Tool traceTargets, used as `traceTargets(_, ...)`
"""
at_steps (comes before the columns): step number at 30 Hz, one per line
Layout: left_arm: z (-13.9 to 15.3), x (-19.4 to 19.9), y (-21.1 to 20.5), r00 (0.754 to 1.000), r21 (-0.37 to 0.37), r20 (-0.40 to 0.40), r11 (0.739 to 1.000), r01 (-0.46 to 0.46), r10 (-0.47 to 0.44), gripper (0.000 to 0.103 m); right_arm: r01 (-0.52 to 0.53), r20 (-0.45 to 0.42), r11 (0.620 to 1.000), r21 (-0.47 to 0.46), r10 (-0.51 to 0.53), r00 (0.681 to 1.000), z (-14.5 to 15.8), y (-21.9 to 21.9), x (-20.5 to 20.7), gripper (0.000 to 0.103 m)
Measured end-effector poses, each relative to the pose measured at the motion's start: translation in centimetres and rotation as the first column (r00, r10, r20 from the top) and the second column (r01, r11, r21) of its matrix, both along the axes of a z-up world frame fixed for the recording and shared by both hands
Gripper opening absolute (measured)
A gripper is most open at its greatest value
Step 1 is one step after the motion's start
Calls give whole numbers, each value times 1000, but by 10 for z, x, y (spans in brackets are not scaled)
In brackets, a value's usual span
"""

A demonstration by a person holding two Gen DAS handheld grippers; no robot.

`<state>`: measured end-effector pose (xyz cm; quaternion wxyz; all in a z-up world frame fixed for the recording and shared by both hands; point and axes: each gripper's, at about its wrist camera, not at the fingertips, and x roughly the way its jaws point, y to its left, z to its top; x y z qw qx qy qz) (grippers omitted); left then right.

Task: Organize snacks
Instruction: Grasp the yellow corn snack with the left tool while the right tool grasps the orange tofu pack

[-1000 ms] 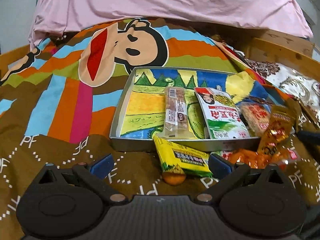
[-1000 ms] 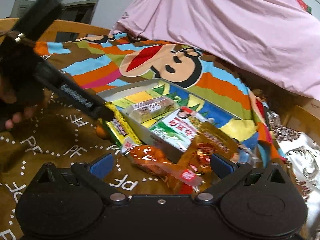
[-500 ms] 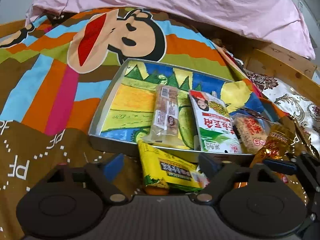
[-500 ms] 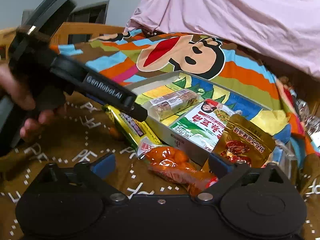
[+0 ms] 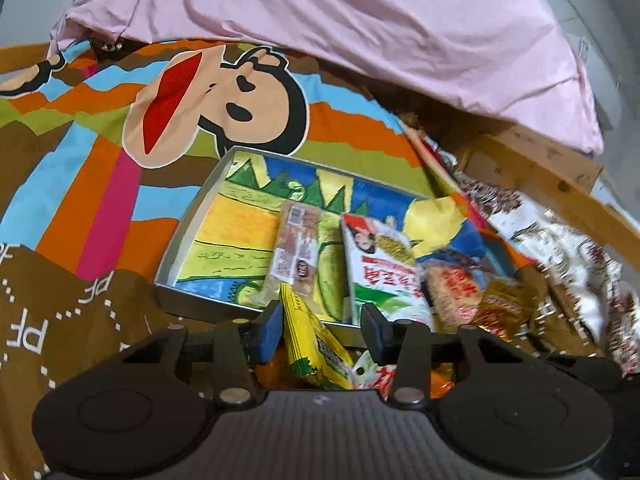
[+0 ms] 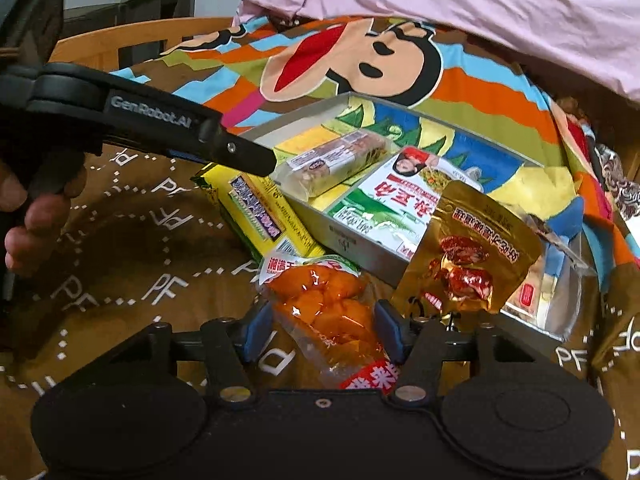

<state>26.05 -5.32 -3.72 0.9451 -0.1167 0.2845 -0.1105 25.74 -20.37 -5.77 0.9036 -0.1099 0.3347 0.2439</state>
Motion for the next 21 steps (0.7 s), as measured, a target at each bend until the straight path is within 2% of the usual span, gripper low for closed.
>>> traceTargets(5, -1, -9, 6, 1000, -94, 14, 995, 18, -16, 47, -27, -47, 1000, -13, 26, 999, 5, -2, -9, 59)
traceTargets(13, -13, -6, 0, 998, -147, -19, 987, 59, -63, 45, -3, -58, 999, 41, 5, 998, -8, 0, -3, 62)
traceTargets(14, -15, -5, -2, 997, -146, -29, 987, 71, -76, 45, -1, -57, 999, 37, 3, 998, -10, 2, -2, 62)
traceTargets(17, -19, -3, -14, 997, -76, -34, 995, 69, -72, 45, -7, -25, 1000, 24, 8, 1000, -12, 5, -3, 62)
traceTargets(21, -26, 2, -12, 999, -81, -51, 997, 14, -18, 45, -4, -3, 1000, 20, 4, 1000, -16, 8, -3, 66)
